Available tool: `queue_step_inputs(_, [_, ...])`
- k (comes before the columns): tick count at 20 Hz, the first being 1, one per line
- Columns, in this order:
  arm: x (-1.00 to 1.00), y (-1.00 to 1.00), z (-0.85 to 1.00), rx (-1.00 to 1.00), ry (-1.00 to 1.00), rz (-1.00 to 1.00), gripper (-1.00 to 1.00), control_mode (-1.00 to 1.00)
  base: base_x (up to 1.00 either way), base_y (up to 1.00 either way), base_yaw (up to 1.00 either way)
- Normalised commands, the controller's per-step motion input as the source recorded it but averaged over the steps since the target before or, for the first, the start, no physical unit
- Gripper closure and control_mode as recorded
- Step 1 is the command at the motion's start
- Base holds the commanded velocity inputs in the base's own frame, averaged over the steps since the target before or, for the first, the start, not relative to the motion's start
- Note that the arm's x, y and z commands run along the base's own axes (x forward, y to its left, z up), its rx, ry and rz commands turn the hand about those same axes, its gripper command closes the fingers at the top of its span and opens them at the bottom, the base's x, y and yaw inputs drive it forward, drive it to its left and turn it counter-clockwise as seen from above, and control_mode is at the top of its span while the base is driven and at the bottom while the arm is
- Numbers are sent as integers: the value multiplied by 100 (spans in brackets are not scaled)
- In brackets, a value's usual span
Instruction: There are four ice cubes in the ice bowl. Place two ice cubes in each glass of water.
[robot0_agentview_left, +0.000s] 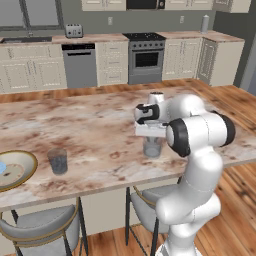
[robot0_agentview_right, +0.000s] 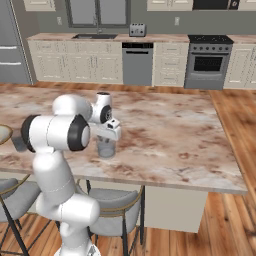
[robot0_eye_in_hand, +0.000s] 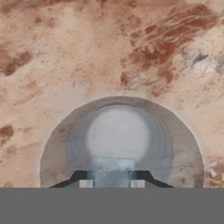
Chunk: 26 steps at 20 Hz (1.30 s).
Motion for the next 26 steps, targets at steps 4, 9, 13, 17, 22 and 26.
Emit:
queue_step_inputs(4, [-13,-3,3,0,0,0,-100,-100,0,0,0])
queue_step_inputs(9, [0,-7,25,0,0,0,-100,-100,0,0,0])
queue_step_inputs(13, [0,-2,27,0,0,0,-100,-100,0,0,0])
queue_step_inputs(17, [0,0,29,0,0,0,-100,-100,0,0,0])
queue_step_inputs(22, [-1,0,45,2,0,0,-100,-100,0,0,0])
queue_step_inputs(26, [-76,18,26,7,0,1,-100,-100,0,0,0])
